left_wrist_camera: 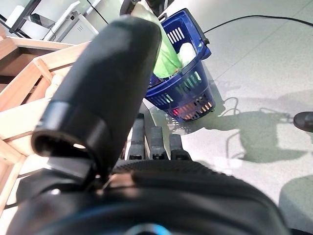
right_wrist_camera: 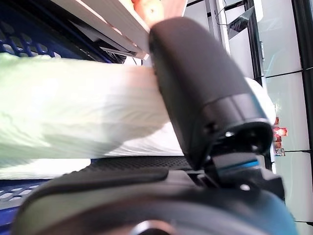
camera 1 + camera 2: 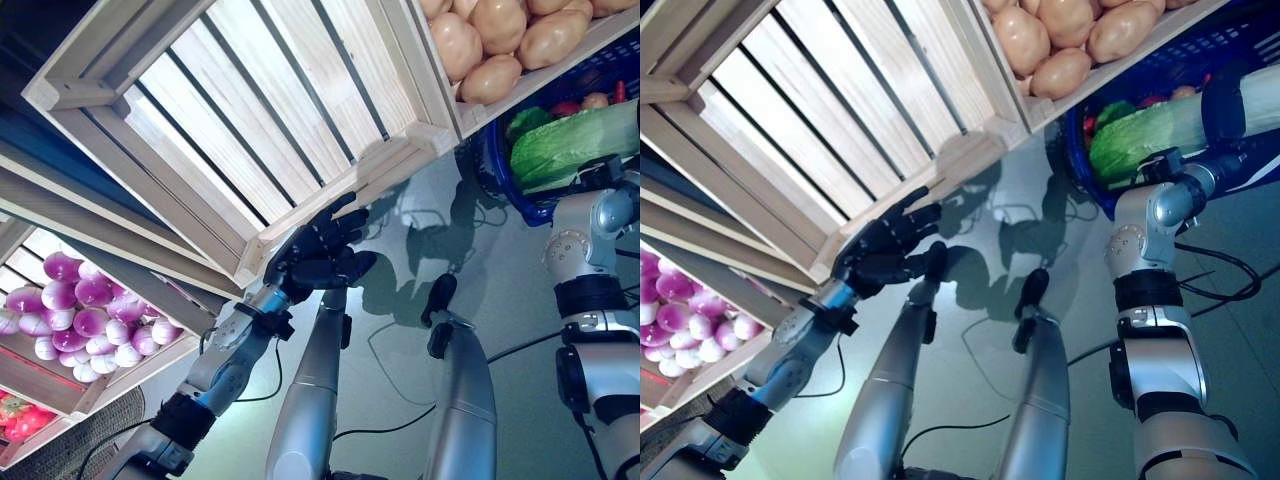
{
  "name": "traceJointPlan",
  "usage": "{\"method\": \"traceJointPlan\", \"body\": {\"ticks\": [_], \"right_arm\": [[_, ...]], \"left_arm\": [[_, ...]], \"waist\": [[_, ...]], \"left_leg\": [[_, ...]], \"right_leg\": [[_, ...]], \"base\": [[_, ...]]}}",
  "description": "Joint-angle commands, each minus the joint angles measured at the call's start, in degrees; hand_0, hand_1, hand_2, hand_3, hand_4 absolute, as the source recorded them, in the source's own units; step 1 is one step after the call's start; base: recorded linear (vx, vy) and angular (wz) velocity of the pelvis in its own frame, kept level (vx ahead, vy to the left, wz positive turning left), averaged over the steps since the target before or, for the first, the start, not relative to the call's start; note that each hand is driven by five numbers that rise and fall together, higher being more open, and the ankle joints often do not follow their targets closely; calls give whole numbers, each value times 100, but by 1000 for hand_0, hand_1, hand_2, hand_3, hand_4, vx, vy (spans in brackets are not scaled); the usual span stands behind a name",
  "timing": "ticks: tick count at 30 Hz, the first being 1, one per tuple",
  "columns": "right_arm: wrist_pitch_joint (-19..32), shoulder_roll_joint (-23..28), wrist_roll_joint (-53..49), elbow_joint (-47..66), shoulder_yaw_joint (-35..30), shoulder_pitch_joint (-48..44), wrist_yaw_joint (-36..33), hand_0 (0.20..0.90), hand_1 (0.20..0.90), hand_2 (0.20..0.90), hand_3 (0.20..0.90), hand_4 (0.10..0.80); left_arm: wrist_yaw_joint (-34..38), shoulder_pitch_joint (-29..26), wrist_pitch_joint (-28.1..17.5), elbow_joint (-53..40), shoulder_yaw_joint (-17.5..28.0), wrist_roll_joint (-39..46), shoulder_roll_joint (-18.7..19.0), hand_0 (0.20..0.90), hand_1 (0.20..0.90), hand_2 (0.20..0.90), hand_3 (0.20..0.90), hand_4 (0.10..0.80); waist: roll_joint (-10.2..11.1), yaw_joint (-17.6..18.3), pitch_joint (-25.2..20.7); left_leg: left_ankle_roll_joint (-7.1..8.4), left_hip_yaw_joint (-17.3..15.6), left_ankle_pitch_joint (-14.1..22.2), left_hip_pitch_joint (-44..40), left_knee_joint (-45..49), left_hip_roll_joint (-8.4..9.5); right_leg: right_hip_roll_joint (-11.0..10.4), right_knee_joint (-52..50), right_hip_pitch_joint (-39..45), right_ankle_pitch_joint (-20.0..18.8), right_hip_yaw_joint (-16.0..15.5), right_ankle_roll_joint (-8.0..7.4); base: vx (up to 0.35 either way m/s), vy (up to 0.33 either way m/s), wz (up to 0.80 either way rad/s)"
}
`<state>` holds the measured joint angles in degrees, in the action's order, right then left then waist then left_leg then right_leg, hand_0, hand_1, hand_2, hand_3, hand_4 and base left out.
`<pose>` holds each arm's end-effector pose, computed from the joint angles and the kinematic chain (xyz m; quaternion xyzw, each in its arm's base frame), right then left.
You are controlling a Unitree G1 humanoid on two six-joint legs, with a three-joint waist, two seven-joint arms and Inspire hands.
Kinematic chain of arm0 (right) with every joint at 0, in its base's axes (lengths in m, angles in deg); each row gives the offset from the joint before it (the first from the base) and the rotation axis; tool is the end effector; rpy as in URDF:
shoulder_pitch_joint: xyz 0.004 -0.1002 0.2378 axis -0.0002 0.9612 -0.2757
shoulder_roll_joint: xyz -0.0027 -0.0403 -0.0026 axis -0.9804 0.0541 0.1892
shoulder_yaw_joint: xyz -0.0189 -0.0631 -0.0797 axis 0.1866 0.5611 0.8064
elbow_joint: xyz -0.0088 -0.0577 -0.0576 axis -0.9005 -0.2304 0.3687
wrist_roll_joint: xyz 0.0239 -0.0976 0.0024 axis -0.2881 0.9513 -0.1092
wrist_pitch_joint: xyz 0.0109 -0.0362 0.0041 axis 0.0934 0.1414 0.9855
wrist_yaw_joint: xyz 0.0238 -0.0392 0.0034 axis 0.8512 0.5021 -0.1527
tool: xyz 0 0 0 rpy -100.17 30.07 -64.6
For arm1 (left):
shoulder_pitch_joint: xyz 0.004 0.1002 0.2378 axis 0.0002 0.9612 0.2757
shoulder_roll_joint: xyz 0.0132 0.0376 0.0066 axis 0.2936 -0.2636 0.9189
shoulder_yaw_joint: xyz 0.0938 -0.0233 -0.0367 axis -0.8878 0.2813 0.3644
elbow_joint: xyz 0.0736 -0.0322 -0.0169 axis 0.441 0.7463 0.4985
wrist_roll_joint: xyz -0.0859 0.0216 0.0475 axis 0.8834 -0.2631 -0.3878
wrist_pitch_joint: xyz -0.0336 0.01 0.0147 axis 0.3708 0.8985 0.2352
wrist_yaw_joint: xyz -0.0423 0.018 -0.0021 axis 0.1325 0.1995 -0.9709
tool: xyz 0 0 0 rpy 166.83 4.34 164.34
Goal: Put vegetables into the basket
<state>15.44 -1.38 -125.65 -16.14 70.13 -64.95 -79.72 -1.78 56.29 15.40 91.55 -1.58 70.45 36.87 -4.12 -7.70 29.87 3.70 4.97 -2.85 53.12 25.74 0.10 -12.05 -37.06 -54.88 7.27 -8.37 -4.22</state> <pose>0.3271 -0.2548 0.2368 0.3178 -0.3081 -0.4071 0.7990 0.2444 0.1676 0.0890 -0.1604 -0.0700 -0.2649 0.9483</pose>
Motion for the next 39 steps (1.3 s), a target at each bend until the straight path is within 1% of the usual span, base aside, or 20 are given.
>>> {"method": "traceJointPlan", "body": {"ticks": [1,5,9,11,12,14,16,18,19,21,24,26,28,29,31,32,33,35,36,39], "right_arm": [[692,870,870,429,-10,-595,-226,900,900,900,900,800],[665,926,1070,314,65,-690,-475,900,900,900,900,800],[346,1005,1749,253,145,-733,-865,900,900,900,900,800],[-152,1140,2727,196,289,-799,-1450,900,900,900,900,800],[-627,1207,3306,187,407,-851,-1630,900,900,900,900,800],[-1254,1430,3916,129,784,-1007,-2201,900,900,900,900,800],[-1625,1589,4054,119,994,-1107,-2275,900,900,900,900,800],[-1777,1672,4207,-30,1176,-1120,-2414,900,900,900,900,800],[-1979,1702,4469,-149,1266,-1077,-2502,900,900,900,900,800],[-2074,1733,4493,-296,1402,-1107,-2590,900,900,900,900,800],[-2214,1686,4595,-266,1528,-973,-2303,900,900,900,900,800],[-1965,1572,4392,-116,1394,-613,-1962,900,900,900,900,800],[-1794,1383,4382,30,1256,-258,-1543,900,900,900,900,800],[-1825,1265,4375,265,1236,5,-1351,900,900,900,900,800],[-1680,938,4199,722,1122,742,-925,900,900,900,900,800],[-1676,917,4195,758,1105,790,-896,900,900,900,900,800],[-1506,520,3966,1057,1019,1347,-633,900,900,900,900,800],[-1320,151,3764,1285,960,1835,-401,900,900,900,900,800],[-1180,-120,3789,1417,881,2212,-219,900,900,900,900,800],[-814,-790,3489,1639,757,3220,443,900,900,900,900,800]], "left_arm": [[-52,-109,-452,-694,77,-54,-176,900,900,900,900,800],[-47,-143,-435,-711,70,-61,-166,900,900,900,900,800],[-41,-141,-498,-727,35,-88,-143,900,900,900,900,800],[-2,-174,-512,-763,14,-38,-109,900,900,900,900,800],[-28,-183,-573,-744,-7,-20,-97,900,900,900,900,800],[-96,-157,-599,-795,-20,-50,-95,900,900,900,900,800],[-161,-133,-702,-815,-27,-110,-61,900,900,900,900,800],[-318,-120,-720,-848,-34,-8,-16,900,900,900,900,800],[-399,-154,-777,-837,-35,-58,30,900,900,900,900,800],[-378,-199,-814,-794,-63,-13,67,900,900,900,900,800],[-455,-321,-787,-734,-63,2,126,900,900,900,900,800],[-531,-348,-645,-681,12,193,136,900,900,900,900,800],[-523,-384,-566,-608,63,94,136,900,900,900,900,800],[-475,-435,-452,-574,86,127,109,900,900,900,900,800],[-423,-403,-237,-403,108,30,0,900,900,900,900,800],[-405,-398,-240,-389,103,26,-4,900,900,900,900,800],[45,-466,-125,-219,89,-207,-194,900,900,900,900,800],[30,-502,4,-67,144,-124,-334,900,900,900,900,800],[232,-497,-15,-11,175,-467,-475,900,900,900,900,800],[691,-367,-379,96,335,-766,-813,900,900,900,900,800]], "waist": [[-318,40,-7],[-316,30,-7],[-319,27,-7],[-314,31,-7],[-311,29,-7],[-293,3,-7],[-264,3,-7],[-223,-2,-7],[-189,-14,-7],[-158,-21,-7],[-67,-18,-7],[-23,8,-7],[28,52,-7],[65,83,-7],[135,165,-245],[138,169,-270],[217,256,-538],[283,325,-752],[318,359,-896],[426,407,-1328]], "left_leg": [[-317,-204,484,3,354,169],[-310,-200,501,0,384,165],[-300,-203,466,-50,324,154],[-302,-208,452,-90,287,154],[-296,-200,441,-102,274,160],[-300,-210,425,-172,226,150],[-294,-221,421,-316,144,135],[-276,-240,401,-558,4,137],[-270,-239,404,-754,-78,160],[-260,-256,392,-943,-182,170],[-253,-268,349,-1469,-477,197],[-231,-278,300,-1970,-745,183],[-231,-313,270,-2435,-1008,175],[-231,-309,234,-2737,-1167,172],[-218,-270,172,-3243,-1513,141],[-219,-267,144,-3258,-1547,139],[-195,-265,87,-3650,-1890,98],[-196,-295,54,-3978,-2138,47],[-199,-271,34,-4175,-2267,18],[-201,-216,-47,-4694,-2619,-40]], "right_leg": [[298,232,277,-307,-167,239],[293,183,281,-280,-180,249],[293,228,321,-308,-202,245],[294,274,366,-321,-217,245],[303,301,385,-333,-217,245],[303,358,458,-346,-243,251],[305,437,601,-352,-289,245],[325,596,858,-373,-335,240],[327,696,1072,-376,-368,218],[334,842,1289,-401,-415,204],[350,1150,1841,-435,-463,142],[376,1398,2342,-449,-475,89],[387,1657,2792,-486,-447,55],[386,1825,3094,-532,-421,37],[379,2177,3598,-623,-388,-7],[382,2217,3618,-653,-390,-9],[405,2599,4049,-740,-372,-25],[397,2835,4367,-806,-321,-56],[389,2957,4571,-838,-309,-69],[328,3319,5064,-1006,-290,-161]], "base": [[0,0,0],[0,0,0],[-16,1,1],[-49,1,1],[-55,3,1],[-65,-4,0],[-63,-8,1],[-59,8,3],[-48,11,3],[-57,18,1],[-61,40,1],[-12,81,1],[8,97,-1],[40,99,-6],[87,96,-10],[87,99,-12],[57,69,-10],[59,80,-5],[80,77,-4],[147,85,-5]]}}
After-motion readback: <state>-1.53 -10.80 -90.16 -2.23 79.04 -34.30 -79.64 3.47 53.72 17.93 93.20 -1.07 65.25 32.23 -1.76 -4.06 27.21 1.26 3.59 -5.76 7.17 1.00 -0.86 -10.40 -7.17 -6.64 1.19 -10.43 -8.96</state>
